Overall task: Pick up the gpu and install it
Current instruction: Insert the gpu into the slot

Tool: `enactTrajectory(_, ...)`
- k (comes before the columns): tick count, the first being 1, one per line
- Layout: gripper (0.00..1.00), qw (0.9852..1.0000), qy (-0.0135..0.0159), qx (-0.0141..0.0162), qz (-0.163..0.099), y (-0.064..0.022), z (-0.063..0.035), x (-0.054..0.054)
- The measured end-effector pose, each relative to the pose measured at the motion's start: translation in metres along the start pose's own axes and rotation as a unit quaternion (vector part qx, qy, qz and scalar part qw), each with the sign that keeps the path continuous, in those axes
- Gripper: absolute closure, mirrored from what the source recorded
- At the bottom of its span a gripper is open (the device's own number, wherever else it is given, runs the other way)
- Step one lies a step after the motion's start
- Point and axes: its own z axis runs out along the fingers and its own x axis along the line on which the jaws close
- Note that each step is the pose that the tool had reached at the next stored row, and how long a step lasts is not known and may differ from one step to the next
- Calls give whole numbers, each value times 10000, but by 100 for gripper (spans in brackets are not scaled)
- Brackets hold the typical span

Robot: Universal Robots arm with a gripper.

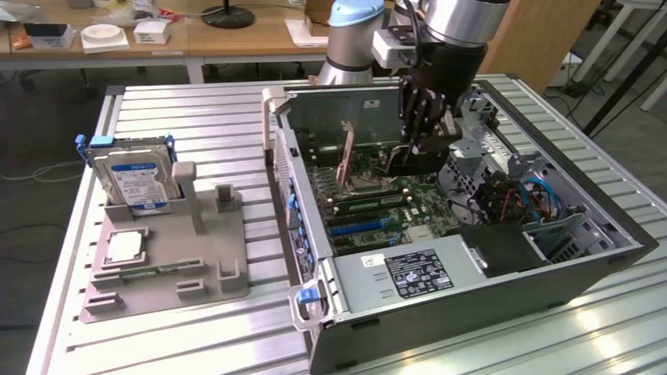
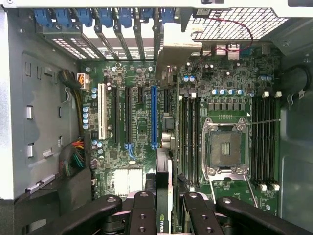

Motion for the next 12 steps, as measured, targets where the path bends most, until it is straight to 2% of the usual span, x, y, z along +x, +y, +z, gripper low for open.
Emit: enactTrajectory(12,74,10000,2,0,-2,11,61,1)
